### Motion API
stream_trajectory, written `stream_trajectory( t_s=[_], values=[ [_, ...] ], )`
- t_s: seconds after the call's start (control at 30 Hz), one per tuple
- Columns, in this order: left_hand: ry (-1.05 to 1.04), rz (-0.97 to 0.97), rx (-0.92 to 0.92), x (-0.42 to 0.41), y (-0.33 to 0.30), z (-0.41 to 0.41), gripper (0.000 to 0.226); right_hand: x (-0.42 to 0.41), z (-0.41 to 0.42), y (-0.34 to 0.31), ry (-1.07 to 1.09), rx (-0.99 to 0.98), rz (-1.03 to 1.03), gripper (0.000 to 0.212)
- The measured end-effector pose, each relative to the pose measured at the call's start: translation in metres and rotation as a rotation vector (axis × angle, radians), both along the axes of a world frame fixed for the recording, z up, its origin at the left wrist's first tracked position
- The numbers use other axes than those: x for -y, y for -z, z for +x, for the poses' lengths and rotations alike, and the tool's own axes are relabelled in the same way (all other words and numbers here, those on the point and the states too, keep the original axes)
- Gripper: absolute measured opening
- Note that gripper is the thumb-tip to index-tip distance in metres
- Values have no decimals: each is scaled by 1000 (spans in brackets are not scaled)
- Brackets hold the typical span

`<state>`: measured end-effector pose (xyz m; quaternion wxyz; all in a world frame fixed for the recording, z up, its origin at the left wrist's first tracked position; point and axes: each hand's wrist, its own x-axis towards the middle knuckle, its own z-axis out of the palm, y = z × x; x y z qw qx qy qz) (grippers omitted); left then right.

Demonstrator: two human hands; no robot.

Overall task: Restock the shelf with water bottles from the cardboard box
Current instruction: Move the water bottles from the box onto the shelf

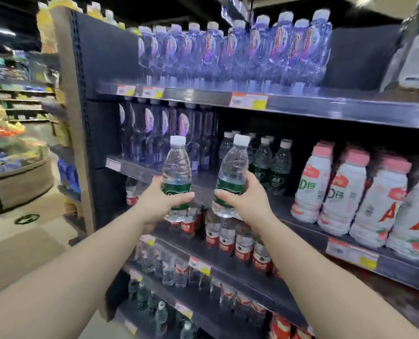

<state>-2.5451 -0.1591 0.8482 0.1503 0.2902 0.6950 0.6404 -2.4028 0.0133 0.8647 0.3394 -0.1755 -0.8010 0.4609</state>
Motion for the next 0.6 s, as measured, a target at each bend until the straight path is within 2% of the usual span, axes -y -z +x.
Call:
stream_trajectory(
  t_s=[0.1, 0.23, 0.37, 0.6],
  values=[
    [78, -37, -48, -9, -13, -34, 51, -3, -25, -3, 104, 27, -39, 89],
    [115, -78, -52, -26, -14, -72, 72, -21, -46, -6, 216, 7, -100, 90],
    [112, -71, -21, -39, -6, -91, 70, -48, -75, -10, 291, 19, -90, 88],
    [84, -74, 27, -47, 6, -117, 67, -70, -138, 7, 314, 140, -87, 101]
  ],
)
